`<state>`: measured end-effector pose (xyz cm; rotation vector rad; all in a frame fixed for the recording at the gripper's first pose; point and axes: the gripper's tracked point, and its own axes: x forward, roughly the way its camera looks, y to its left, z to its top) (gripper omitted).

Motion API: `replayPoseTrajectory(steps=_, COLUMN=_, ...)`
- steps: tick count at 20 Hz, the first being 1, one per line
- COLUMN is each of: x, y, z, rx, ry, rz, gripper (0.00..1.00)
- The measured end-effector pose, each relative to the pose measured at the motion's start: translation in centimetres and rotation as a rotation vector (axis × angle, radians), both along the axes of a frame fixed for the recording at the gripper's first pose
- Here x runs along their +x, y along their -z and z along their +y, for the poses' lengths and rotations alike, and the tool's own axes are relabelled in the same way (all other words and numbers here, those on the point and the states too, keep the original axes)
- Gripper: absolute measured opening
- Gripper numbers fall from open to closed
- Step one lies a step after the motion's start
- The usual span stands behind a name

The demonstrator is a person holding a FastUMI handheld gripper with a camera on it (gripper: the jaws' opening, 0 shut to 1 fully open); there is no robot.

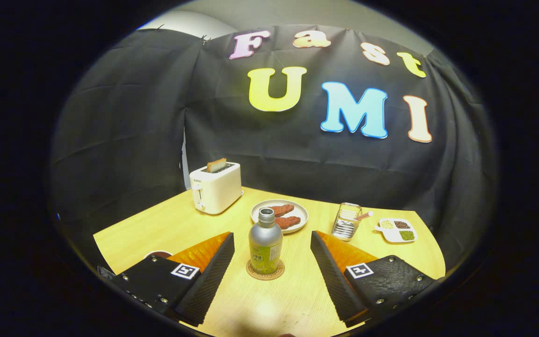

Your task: Take the bottle from table, then pour the juice into the cup, finally place the bottle on the coaster

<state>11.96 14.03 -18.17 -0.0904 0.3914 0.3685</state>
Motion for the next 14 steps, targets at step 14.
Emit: replayPoseTrajectory(steps=14, x=-6.2, y=-8.5, z=-6.6, rx=0.054, ry=0.239, rz=-0.172, gripper=0.99)
